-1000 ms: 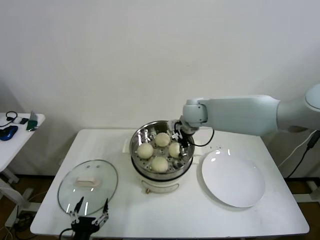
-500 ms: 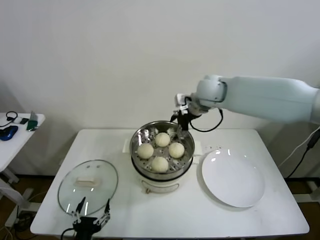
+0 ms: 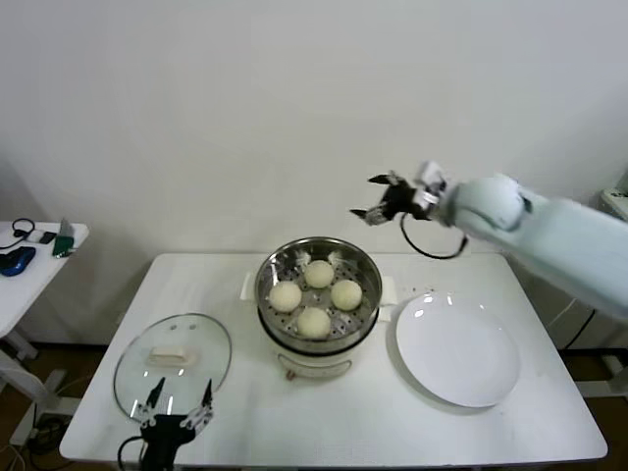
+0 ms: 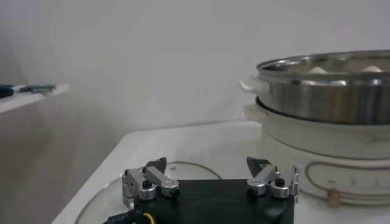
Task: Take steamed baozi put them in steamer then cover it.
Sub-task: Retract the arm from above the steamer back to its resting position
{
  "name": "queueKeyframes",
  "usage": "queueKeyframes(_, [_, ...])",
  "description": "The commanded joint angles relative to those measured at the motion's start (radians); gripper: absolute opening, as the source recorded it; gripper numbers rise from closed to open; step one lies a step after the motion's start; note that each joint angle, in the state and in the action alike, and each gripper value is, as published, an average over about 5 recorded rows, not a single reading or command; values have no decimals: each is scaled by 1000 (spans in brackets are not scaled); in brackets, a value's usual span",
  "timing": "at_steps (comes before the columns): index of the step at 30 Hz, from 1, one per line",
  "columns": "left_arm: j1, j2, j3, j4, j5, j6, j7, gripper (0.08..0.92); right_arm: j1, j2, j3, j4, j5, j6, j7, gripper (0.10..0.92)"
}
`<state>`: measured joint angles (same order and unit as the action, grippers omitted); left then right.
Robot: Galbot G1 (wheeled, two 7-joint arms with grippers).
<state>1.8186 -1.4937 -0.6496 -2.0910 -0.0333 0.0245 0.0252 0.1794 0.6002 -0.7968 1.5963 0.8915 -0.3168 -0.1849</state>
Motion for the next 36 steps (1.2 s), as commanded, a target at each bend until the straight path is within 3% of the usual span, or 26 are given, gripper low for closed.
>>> queueKeyframes(1, [-46, 32, -2, -9, -94, 27, -20, 823, -1239, -173, 1210, 146, -172, 146, 74, 823])
queueKeyframes(5, [-65, 50, -8, -3, -119, -23, -7, 823, -1585, -45, 1519, 188, -249, 268, 22, 823])
queueKeyframes(10, [-86, 59, -23, 1, -109, -68, 12, 823, -1788, 152, 1676, 222, -273, 397, -3, 823])
queueKeyframes(17, [-105, 66, -35, 26, -79, -111, 12, 823, -1899, 373, 1664, 262, -310, 534, -18, 823])
queueKeyframes(25, [-85, 98, -48, 47, -13, -187, 1, 823, -1896, 528, 1540, 177, -372, 810, -50, 823])
queueKeyframes(27, [-82, 101, -51, 53, 149, -207, -90, 823, -1894, 549, 1521, 154, -376, 851, -52, 823])
queueKeyframes(31, [-84, 103, -67, 80, 741, -253, -391, 823, -1896, 575, 1486, 111, -398, 882, -43, 823])
queueKeyframes(36, [-54, 126, -69, 110, 1023, -231, -433, 823, -1898, 594, 1448, 84, -403, 882, -24, 823])
